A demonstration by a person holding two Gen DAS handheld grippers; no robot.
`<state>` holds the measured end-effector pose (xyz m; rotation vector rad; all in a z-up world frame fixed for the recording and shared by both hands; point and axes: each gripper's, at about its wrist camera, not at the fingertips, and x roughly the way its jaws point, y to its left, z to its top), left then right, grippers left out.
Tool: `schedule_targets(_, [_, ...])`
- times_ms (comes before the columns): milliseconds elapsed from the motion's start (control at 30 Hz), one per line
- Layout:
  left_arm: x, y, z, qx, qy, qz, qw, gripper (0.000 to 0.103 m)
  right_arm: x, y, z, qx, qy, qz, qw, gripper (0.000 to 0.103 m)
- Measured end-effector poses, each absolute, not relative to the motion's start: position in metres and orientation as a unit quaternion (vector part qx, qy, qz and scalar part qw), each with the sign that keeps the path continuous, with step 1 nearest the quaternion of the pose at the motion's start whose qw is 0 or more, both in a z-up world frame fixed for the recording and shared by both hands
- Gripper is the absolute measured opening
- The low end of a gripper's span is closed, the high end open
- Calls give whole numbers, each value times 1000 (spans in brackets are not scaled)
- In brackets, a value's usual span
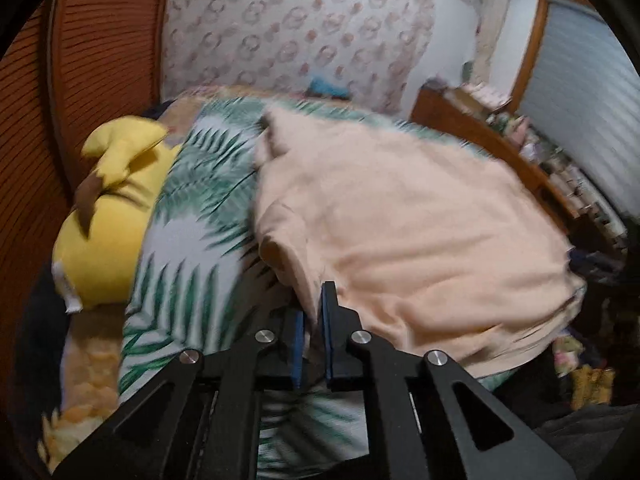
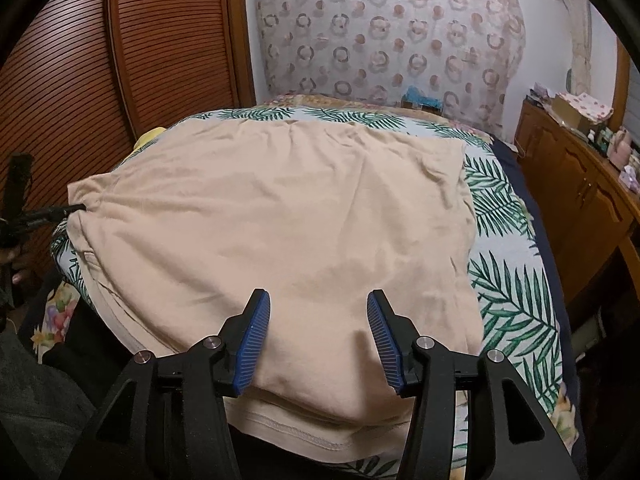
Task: Fold small clothes
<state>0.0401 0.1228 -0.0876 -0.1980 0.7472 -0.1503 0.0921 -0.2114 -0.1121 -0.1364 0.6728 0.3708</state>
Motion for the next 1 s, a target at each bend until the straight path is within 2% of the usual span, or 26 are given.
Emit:
schedule_targets(100, [45, 105, -62, -86, 340, -95, 932, 8, 94, -218, -115, -59, 331, 173, 926, 54])
schedule_targets(167, [50, 92, -47, -79, 328, -113, 934, 8, 94, -222, -116, -53, 331, 166, 927, 58])
schedule_targets(567, [102, -4, -1, -47, 314, -237, 918, 8, 84, -256, -116, -26, 326, 165, 931, 59])
schedule_targets(1000, [121, -125, 45, 21, 297, -360, 884, 8, 60, -279, -116, 6, 310, 147, 939, 59])
